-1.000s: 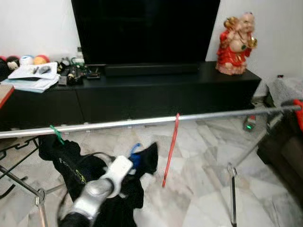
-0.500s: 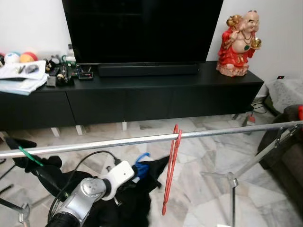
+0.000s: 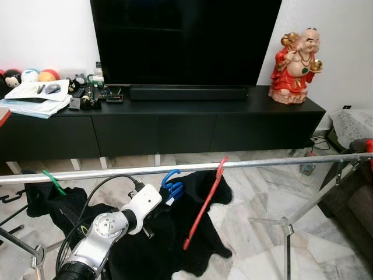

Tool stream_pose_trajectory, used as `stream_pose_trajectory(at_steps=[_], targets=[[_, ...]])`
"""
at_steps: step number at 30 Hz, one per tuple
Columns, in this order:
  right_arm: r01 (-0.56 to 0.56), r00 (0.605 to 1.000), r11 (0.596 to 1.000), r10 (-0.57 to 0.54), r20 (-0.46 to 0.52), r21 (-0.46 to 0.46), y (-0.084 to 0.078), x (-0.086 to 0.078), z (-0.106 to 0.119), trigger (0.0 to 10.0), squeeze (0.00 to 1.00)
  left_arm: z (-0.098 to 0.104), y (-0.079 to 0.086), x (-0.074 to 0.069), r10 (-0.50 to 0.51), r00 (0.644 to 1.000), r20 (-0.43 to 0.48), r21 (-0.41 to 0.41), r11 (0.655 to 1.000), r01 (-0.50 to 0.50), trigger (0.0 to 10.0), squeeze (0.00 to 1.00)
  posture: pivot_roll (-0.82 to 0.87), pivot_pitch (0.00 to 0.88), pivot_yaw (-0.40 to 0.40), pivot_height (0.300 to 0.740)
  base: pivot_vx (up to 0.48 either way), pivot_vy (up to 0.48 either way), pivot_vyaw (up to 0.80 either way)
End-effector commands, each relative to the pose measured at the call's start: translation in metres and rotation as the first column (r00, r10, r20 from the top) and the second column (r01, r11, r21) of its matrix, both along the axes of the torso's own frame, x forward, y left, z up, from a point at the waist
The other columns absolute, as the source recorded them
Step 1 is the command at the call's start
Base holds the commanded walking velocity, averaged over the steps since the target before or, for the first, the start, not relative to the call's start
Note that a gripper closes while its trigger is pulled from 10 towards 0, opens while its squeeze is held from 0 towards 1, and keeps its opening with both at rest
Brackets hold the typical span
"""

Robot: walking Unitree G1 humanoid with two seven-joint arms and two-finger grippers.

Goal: Hang hanger

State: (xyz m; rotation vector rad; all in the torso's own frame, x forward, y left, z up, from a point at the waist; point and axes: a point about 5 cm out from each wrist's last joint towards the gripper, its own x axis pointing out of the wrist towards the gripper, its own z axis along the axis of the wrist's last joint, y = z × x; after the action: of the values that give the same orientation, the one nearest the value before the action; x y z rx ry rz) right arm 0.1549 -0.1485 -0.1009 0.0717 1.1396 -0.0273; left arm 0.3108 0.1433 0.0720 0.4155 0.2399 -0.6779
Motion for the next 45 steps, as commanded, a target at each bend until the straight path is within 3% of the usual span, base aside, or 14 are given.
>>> stream_pose_trajectory(at_steps=[1, 7, 8, 14, 22, 27, 32, 39, 40, 41, 42, 45], targets=[[-0.003, 1.000, 1.000, 0.003, 0.010, -0.010, -0.003, 0.001, 0.000, 10.0, 0.00, 0.013, -0.002, 0.006, 0.024, 0.998, 0.056, -0.037, 0.999, -0.022, 10.0, 0.00, 0.09, 0.000, -0.087, 0.740, 0.000, 0.000, 0.00], [0.003, 1.000, 0.999, -0.003, 0.008, -0.034, -0.027, -0.003, 0.001, 10.0, 0.00, 0.009, -0.006, 0.013, 0.087, 0.996, 0.027, -0.023, 0.996, -0.086, 10.0, 0.00, 0.07, 0.000, -0.067, 0.740, 0.000, 0.000, 0.00], [0.014, 1.000, 0.999, -0.013, 0.009, -0.042, -0.039, -0.004, 0.002, 10.0, 0.00, 0.010, -0.005, 0.017, 0.122, 0.992, 0.017, -0.028, 0.992, -0.122, 10.0, 0.00, 0.06, 0.000, -0.059, 0.740, 0.000, 0.000, 0.00], [0.046, 0.999, 0.997, -0.045, 0.014, -0.063, -0.074, -0.006, 0.007, 10.0, 0.00, 0.016, -0.001, 0.032, 0.252, 0.968, 0.002, -0.061, 0.966, -0.252, 10.0, 0.00, 0.07, 0.000, -0.053, 0.740, 0.000, 0.000, 0.00], [0.039, 0.999, 0.998, -0.038, 0.010, -0.051, -0.067, -0.001, 0.007, 10.0, 0.00, 0.016, 0.007, 0.039, 0.377, 0.925, -0.039, -0.075, 0.922, -0.379, 10.0, 0.00, 0.09, 0.000, -0.070, 0.740, 0.000, 0.000, 0.00], [0.030, 0.999, 0.999, -0.029, 0.018, -0.046, -0.062, 0.006, 0.009, 10.0, 0.00, 0.007, 0.006, 0.035, 0.377, 0.923, -0.078, -0.025, 0.925, -0.380, 10.0, 0.00, 0.09, 0.000, -0.079, 0.740, 0.000, 0.000, 0.00], [0.009, 0.999, 0.999, -0.008, 0.035, -0.040, -0.046, 0.019, 0.012, 10.0, 0.00, -0.005, 0.006, 0.029, 0.384, 0.912, -0.144, 0.029, 0.923, -0.384, 10.0, 0.00, 0.09, 0.000, -0.086, 0.740, 0.000, 0.000, 0.00], [-0.006, 0.999, 1.000, 0.007, 0.033, -0.028, -0.033, 0.022, 0.011, 10.0, 0.00, -0.012, 0.003, 0.020, 0.318, 0.932, -0.171, 0.060, 0.948, -0.312, 10.0, 0.00, 0.09, 0.000, -0.082, 0.740, 0.000, 0.000, 0.00], [-0.004, 1.000, 1.000, 0.005, 0.031, -0.029, -0.037, 0.020, 0.011, 10.0, 0.00, -0.012, 0.003, 0.020, 0.319, 0.932, -0.170, 0.053, 0.948, -0.314, 10.0, 0.59, 0.09, 0.000, -0.082, 0.740, 0.000, 0.000, 0.00], [-0.001, 1.000, 0.999, 0.002, 0.027, -0.032, -0.043, 0.018, 0.011, 10.0, 0.00, -0.011, 0.003, 0.020, 0.320, 0.933, -0.166, 0.045, 0.947, -0.317, 10.0, 0.89, 0.09, 0.000, -0.080, 0.740, 0.000, 0.000, 0.00], [-0.001, 1.000, 0.999, 0.002, 0.026, -0.033, -0.045, 0.017, 0.011, 10.0, 0.00, -0.011, 0.003, 0.020, 0.318, 0.934, -0.161, 0.039, 0.948, -0.316, 10.0, 1.00, 0.09, 0.000, -0.079, 0.740, 0.000, 0.000, 0.00], [0.000, 1.000, 0.999, 0.001, 0.025, -0.034, -0.047, 0.017, 0.011, 10.0, 0.00, -0.008, 0.002, 0.019, 0.311, 0.938, -0.151, 0.003, 0.949, -0.314, 10.0, 1.00, 0.09, 0.000, -0.076, 0.740, 0.000, 0.000, 0.00]])
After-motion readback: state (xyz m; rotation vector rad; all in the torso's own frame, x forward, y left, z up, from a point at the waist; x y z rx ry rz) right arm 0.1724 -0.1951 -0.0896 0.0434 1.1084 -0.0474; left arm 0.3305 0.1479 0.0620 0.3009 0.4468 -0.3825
